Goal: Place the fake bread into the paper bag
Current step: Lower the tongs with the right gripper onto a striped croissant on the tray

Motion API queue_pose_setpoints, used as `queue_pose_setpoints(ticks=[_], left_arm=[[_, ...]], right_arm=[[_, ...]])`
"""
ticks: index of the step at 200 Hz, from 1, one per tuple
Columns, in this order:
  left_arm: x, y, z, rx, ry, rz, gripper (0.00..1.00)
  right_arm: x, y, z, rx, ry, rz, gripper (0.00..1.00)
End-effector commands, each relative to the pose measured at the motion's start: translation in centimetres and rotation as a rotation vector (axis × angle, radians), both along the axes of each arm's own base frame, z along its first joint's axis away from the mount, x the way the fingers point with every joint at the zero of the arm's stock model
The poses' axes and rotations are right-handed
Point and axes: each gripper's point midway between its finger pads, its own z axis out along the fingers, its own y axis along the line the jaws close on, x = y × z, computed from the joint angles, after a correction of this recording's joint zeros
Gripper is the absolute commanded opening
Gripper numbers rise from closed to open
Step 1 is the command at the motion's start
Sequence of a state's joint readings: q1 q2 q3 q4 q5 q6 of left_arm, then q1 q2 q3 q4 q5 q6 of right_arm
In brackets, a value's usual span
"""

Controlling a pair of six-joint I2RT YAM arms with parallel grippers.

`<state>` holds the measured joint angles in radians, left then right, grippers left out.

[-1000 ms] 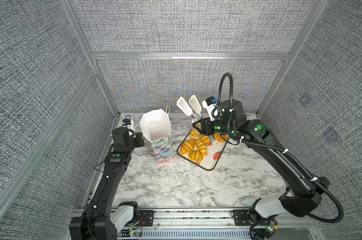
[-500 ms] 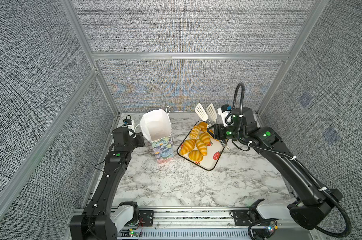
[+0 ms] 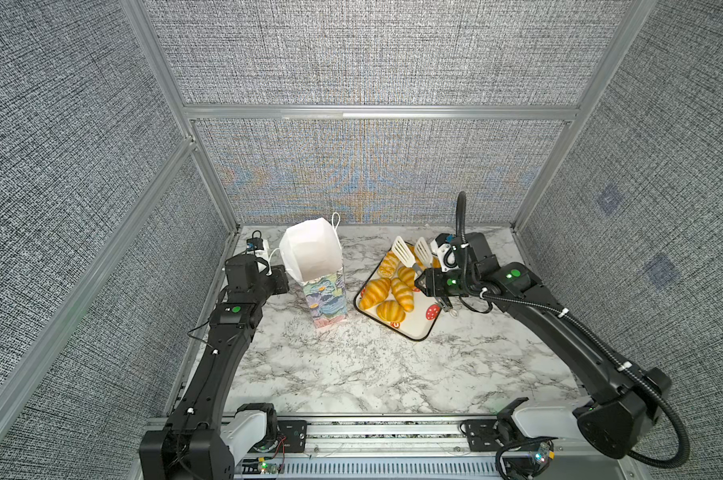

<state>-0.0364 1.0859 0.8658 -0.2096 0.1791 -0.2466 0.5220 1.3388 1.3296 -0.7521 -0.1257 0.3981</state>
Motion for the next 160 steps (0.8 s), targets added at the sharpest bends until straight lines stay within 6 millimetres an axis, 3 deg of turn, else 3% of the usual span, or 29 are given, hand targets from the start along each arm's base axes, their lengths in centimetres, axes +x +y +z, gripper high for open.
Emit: queue_pose_setpoints(ticks=[1, 83, 160], left_arm=[[0.2, 0.0, 0.4, -0.002, -0.018, -0.004, 0.00], [0.0, 0.0, 0.4, -0.002, -0.022, -0.002, 0.00], [-0.1, 0.0, 0.4, -0.001, -0.020, -0.002, 0.00]], right_arm=[[0.6, -0.9, -0.9, -0.032, 0.007, -0.049, 0.55], [2.3, -3.6, -4.5, -0.170, 0.082, -0.132, 0.55], [3.7, -3.5, -7.6, -0.186, 0.167, -0.148, 0.55]])
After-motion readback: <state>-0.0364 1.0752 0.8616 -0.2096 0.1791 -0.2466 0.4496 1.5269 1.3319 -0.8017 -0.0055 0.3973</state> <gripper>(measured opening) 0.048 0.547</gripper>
